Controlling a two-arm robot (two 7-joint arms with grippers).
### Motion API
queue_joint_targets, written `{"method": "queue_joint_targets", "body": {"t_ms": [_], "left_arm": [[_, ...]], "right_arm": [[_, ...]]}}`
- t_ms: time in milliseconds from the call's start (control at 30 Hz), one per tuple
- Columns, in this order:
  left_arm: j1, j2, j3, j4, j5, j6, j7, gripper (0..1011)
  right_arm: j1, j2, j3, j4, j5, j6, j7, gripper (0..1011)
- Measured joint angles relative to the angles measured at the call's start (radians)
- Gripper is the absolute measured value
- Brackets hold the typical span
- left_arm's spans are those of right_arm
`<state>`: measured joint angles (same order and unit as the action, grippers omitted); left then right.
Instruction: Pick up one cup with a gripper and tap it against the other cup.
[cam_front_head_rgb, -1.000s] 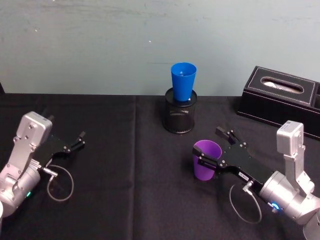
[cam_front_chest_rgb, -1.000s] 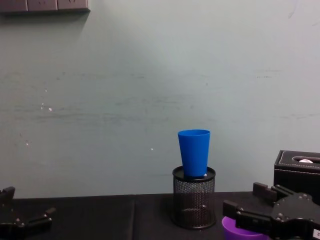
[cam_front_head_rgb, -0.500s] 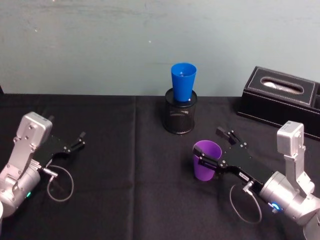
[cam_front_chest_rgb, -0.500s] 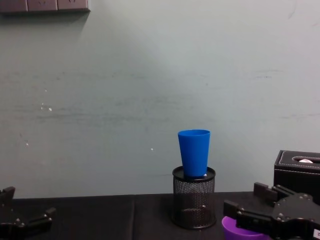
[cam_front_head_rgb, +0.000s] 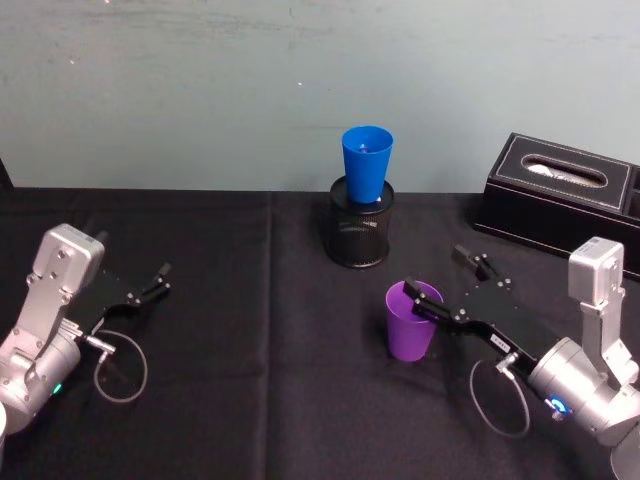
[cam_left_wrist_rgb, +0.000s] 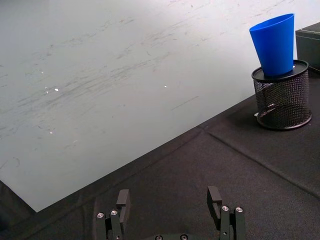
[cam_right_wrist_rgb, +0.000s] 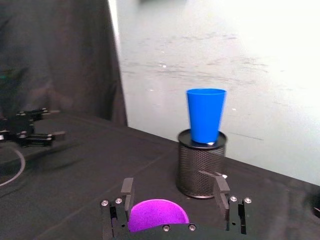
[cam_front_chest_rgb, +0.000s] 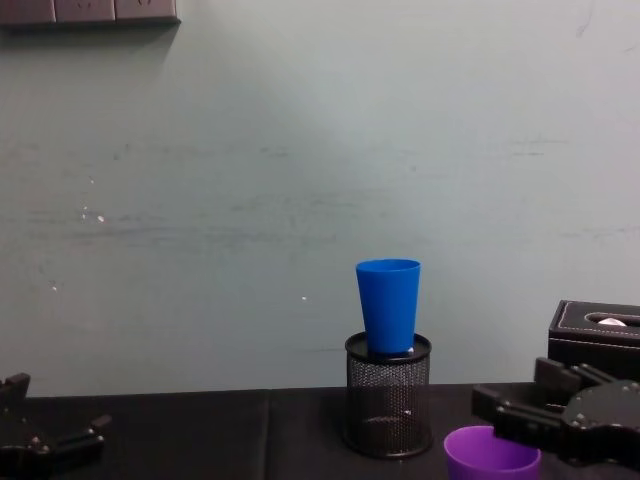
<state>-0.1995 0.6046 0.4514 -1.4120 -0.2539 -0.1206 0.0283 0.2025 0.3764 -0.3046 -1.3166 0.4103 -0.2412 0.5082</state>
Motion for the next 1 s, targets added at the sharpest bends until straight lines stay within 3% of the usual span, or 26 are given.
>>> {"method": "queue_joint_targets", "body": {"t_ms": [1000], "left_arm": [[0.000, 0.000, 0.000, 0.000, 0.000, 0.000, 0.000, 1011]], "right_arm": [[-0.006, -0.054, 0.097, 0.034, -0.039, 0.009, -0.114, 1003]]}}
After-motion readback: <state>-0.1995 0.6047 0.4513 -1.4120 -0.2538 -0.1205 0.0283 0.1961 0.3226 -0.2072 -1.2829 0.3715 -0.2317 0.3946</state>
